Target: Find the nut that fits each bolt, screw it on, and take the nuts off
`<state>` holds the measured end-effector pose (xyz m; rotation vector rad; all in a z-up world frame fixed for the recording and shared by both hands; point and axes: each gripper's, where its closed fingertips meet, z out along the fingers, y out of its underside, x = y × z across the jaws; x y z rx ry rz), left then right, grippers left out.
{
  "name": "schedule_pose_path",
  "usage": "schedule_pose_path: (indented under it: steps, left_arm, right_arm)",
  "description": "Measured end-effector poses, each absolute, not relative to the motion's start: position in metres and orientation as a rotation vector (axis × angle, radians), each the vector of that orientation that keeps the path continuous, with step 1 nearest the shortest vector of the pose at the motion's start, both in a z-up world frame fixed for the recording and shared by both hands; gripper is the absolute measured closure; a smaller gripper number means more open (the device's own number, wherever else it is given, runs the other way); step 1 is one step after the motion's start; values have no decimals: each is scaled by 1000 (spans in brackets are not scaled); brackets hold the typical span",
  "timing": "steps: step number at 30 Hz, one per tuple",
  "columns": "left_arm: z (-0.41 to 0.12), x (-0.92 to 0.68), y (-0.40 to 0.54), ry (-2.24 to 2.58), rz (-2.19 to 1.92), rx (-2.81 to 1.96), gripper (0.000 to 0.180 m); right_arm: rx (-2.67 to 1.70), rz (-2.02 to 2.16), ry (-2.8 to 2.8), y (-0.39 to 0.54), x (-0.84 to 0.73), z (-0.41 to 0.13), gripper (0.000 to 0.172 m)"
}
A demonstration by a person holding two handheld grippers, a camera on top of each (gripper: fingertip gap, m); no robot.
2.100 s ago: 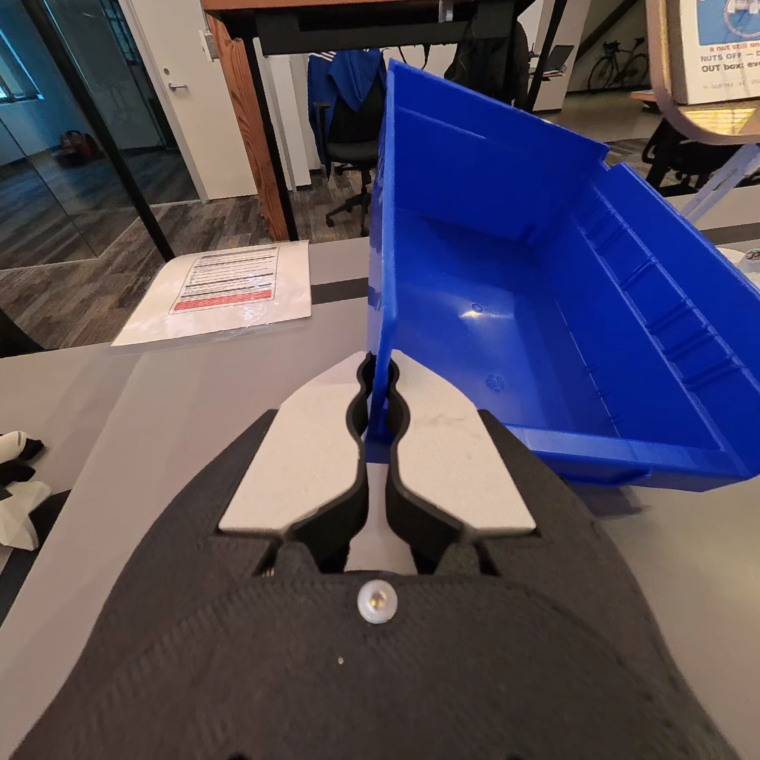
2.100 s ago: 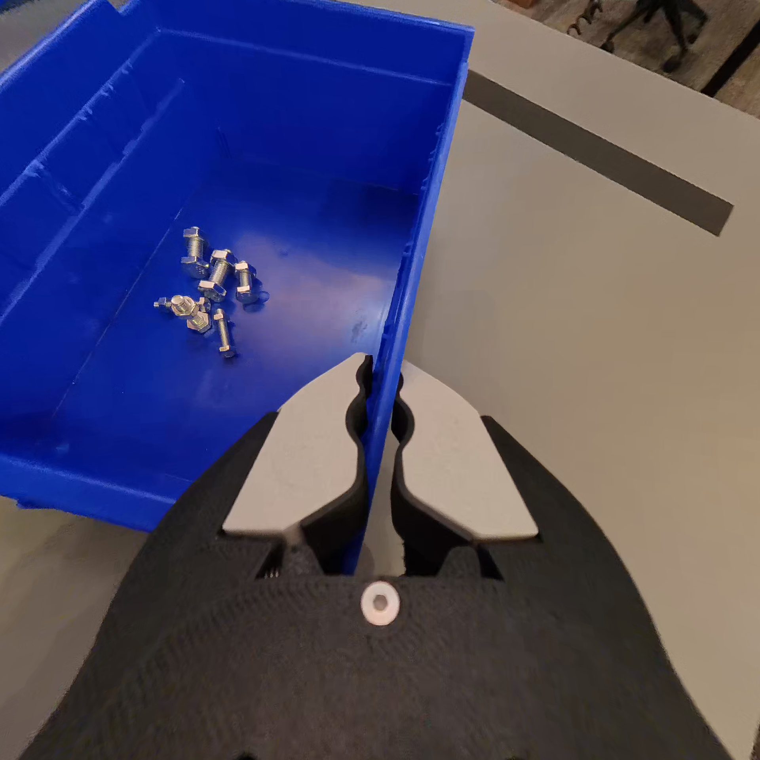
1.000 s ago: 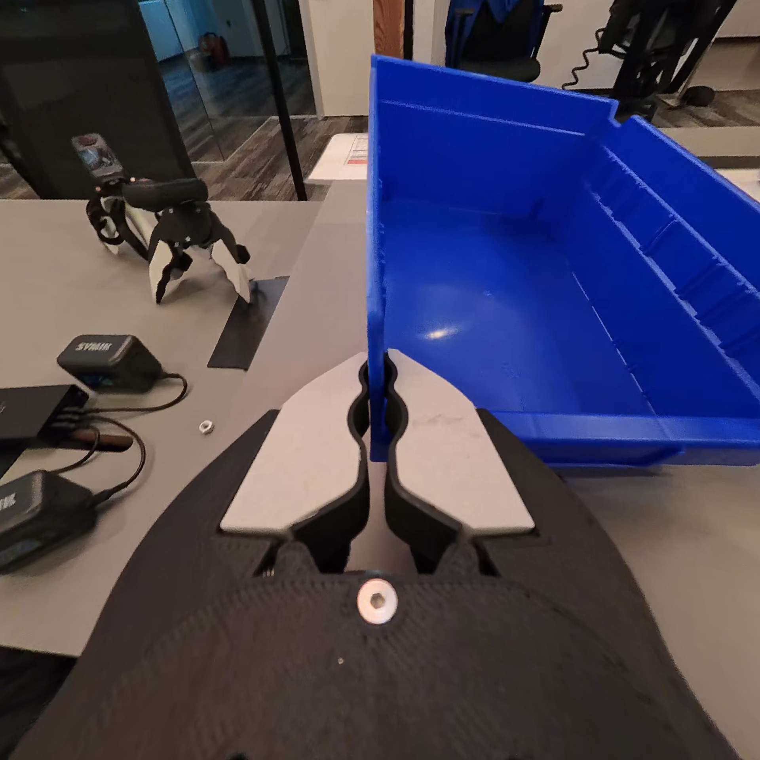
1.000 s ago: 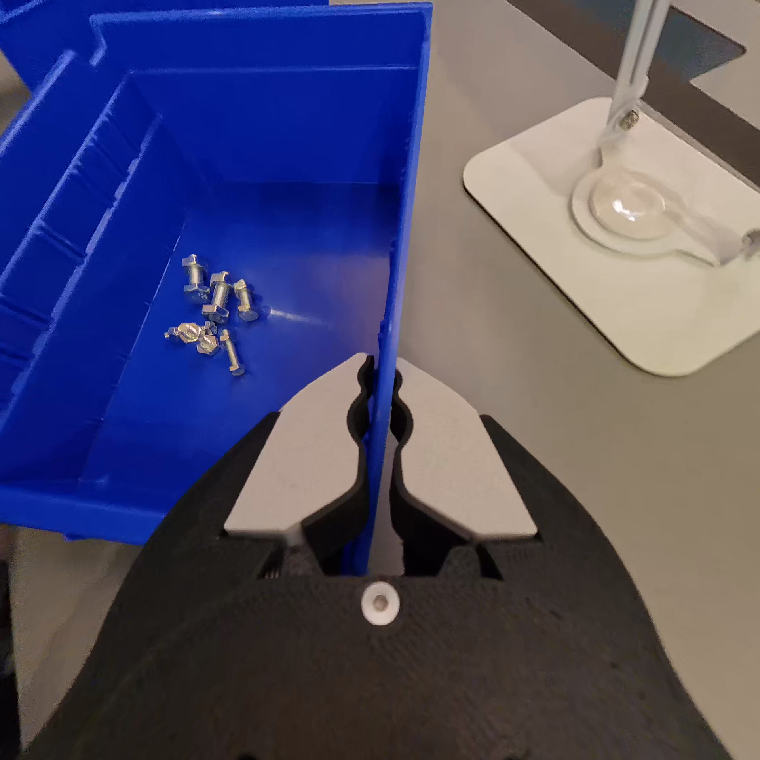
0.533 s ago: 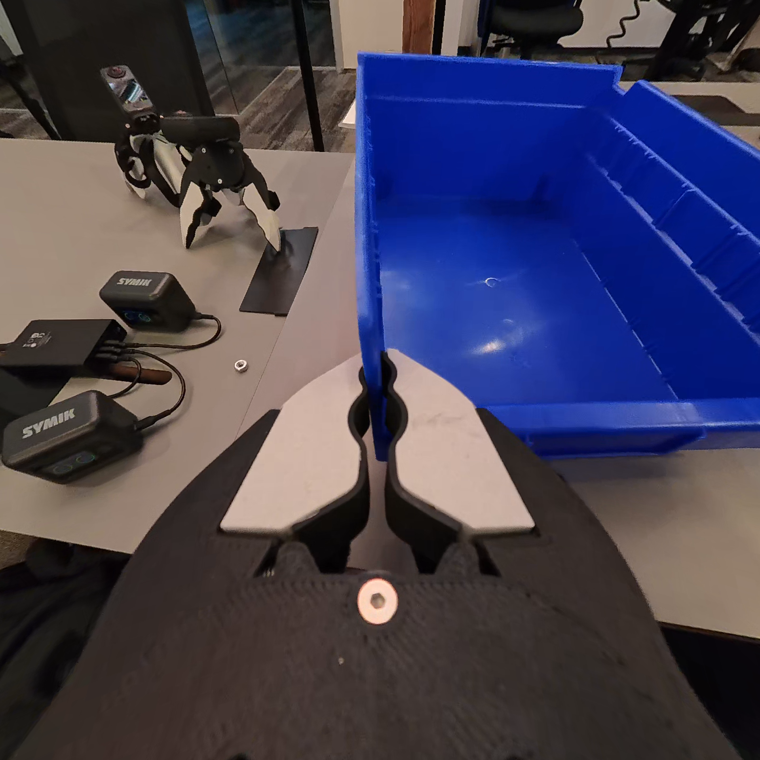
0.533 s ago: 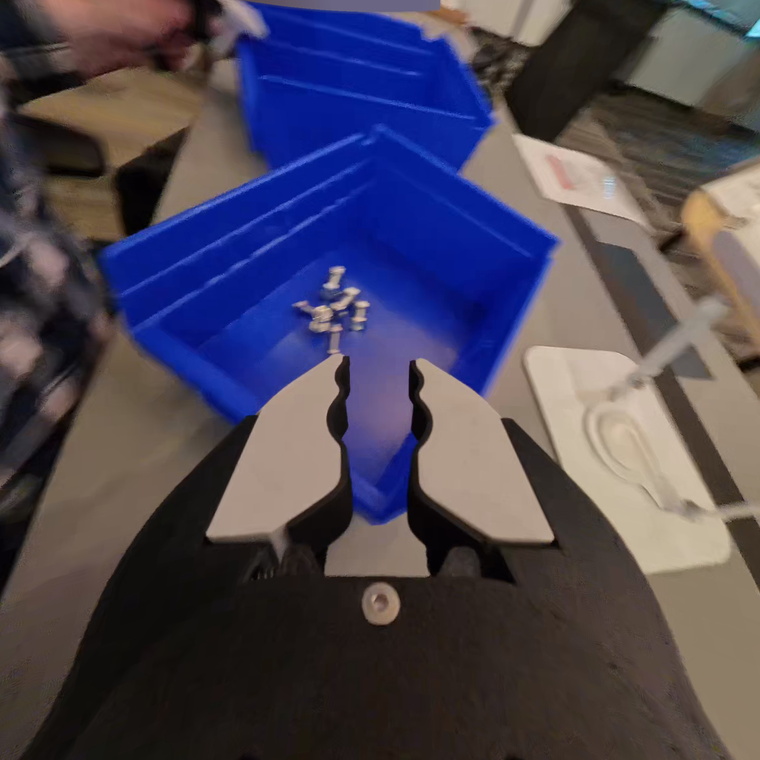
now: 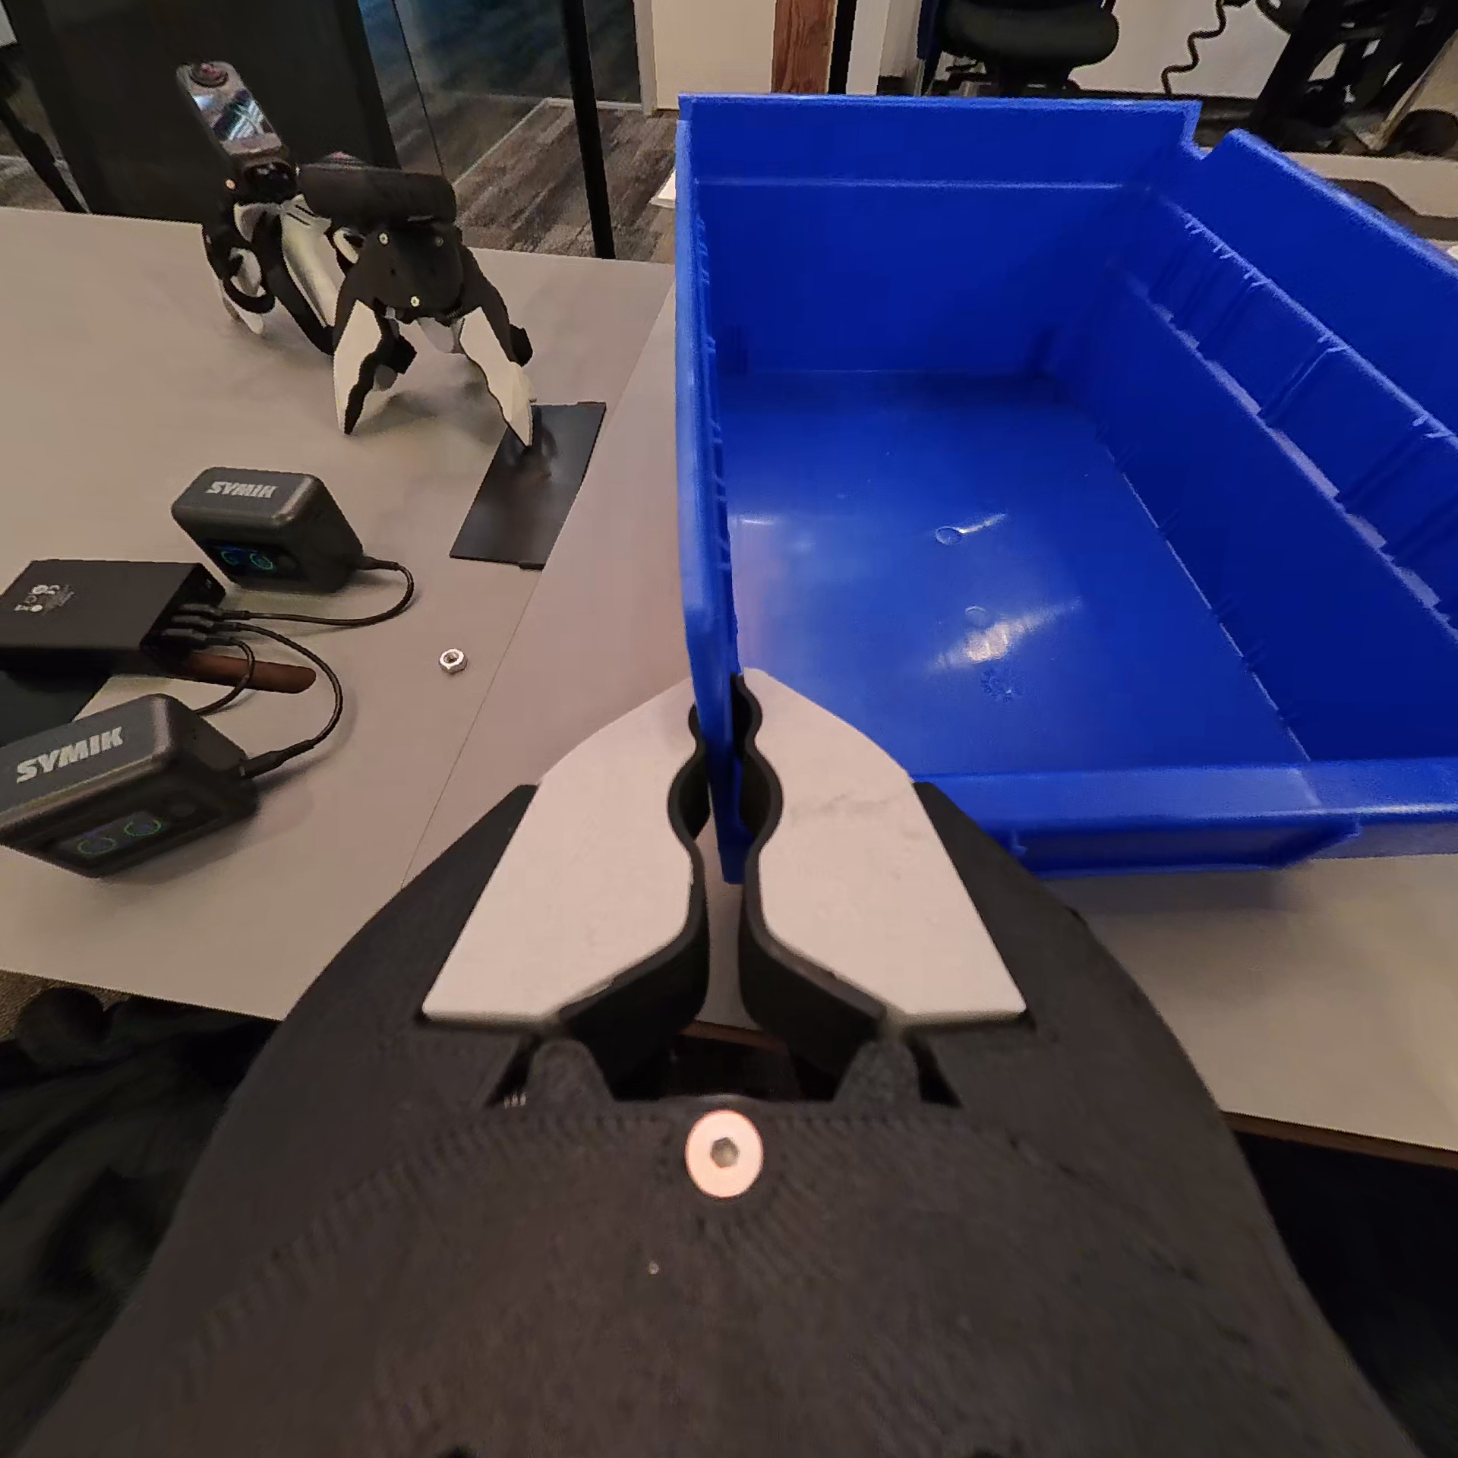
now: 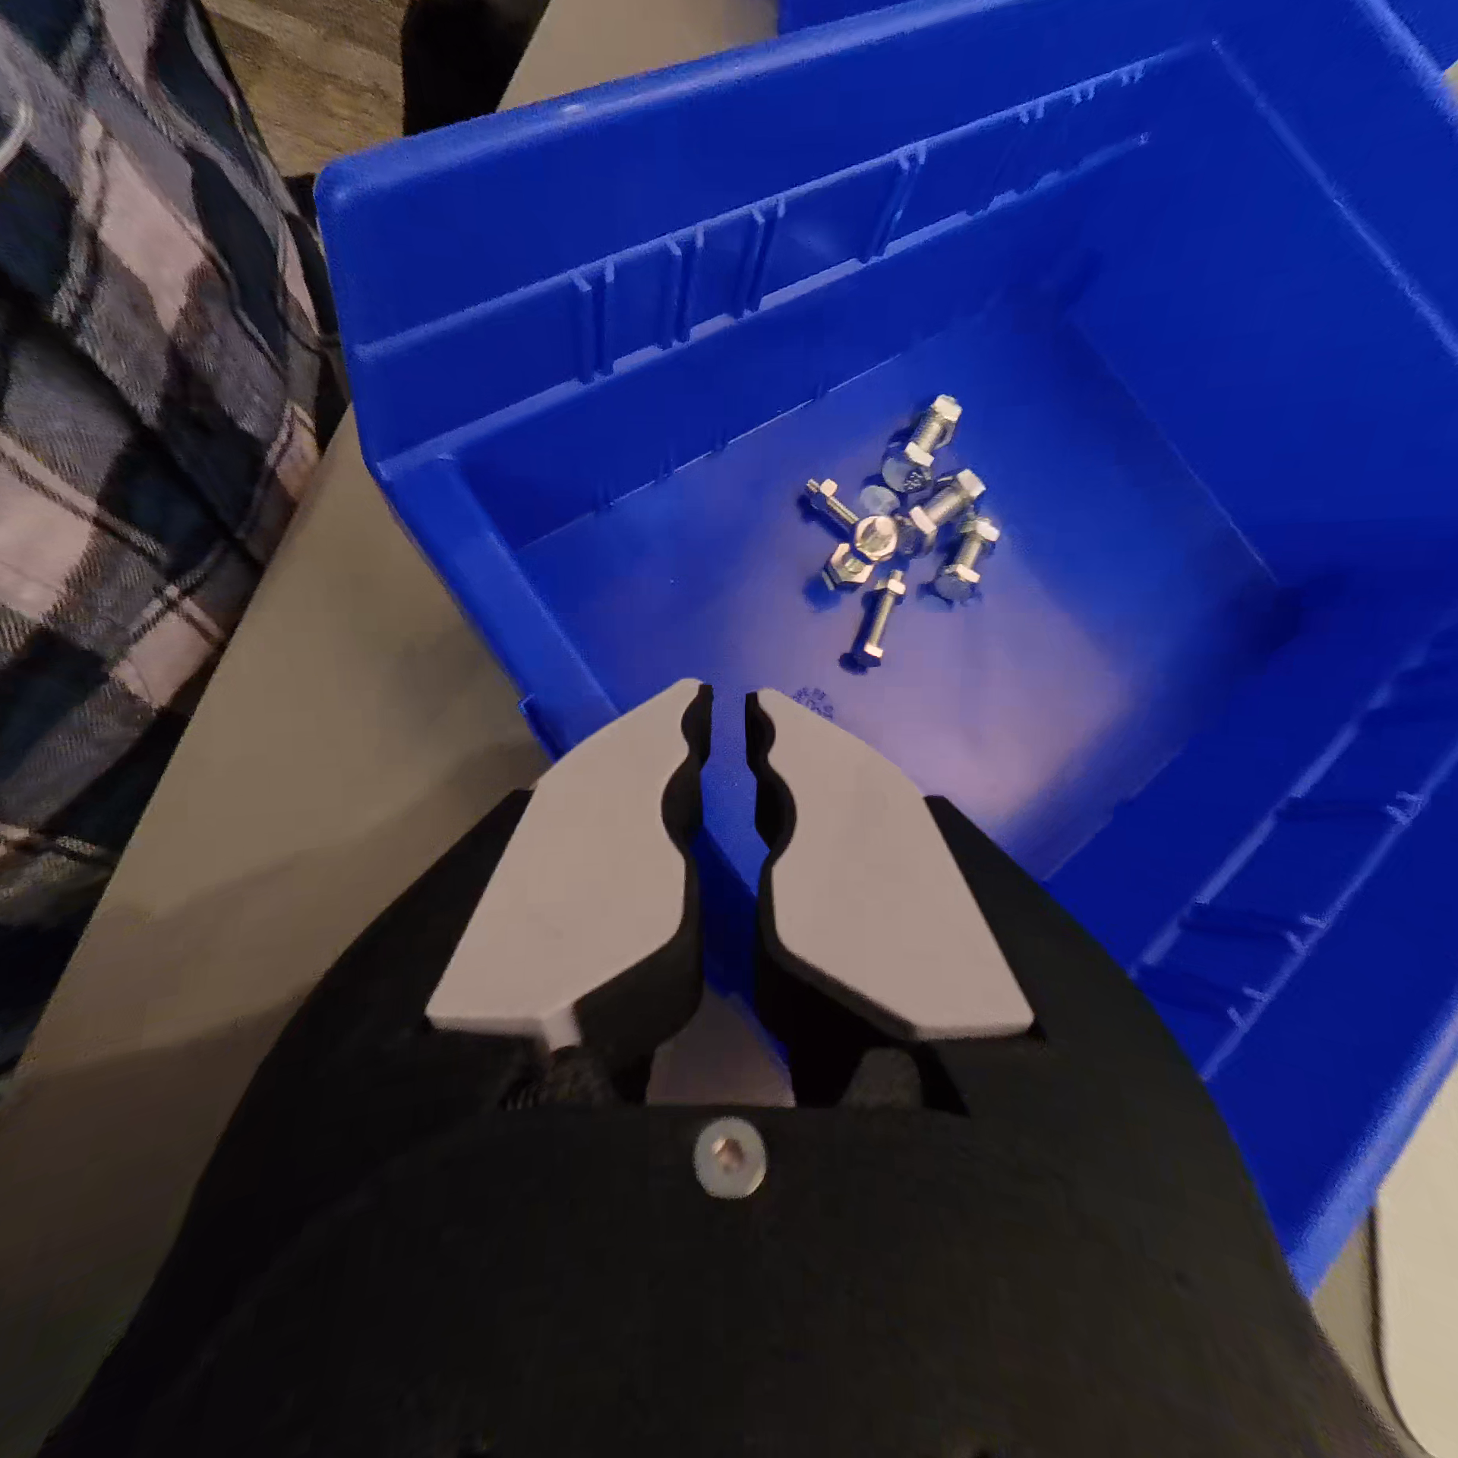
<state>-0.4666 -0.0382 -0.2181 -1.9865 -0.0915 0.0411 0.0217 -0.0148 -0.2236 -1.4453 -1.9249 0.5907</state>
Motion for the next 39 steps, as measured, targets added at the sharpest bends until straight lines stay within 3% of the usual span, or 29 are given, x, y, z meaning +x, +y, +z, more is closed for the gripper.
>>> schedule_pose_path:
  steps: [12,13,15,17,19,25,29,39]
  left_arm:
    - [-221,-471,-41,-97,24,-1981,179]
    - [-221,-472,-42,-97,25,-1982,179]
    - [-221,-473,-44,-99,29,-1985,179]
    - [-221,-475,-47,-106,29,-1984,179]
    - [-221,-476,-47,-115,11,-1972,179]
    - [-221,-476,-46,-113,8,-1971,179]
    - [-221,-476,-48,-111,14,-1975,179]
    - [-221,-479,-61,-133,13,-1967,179]
  right_arm:
    - [-1487,507,-1783,32,-50,-222,167]
    - [-1473,485,-1780,37,-54,-221,162]
    - [-1440,497,-1803,38,-57,-213,135]
    - [-1409,535,-1864,30,-54,-207,134]
    - [-1426,501,-1931,28,-46,-212,121]
    - [-1488,373,-2017,30,-43,-251,120]
    - [-1494,348,-2022,31,-64,-254,136]
    - [-1666,211,-1817,104,-139,-254,137]
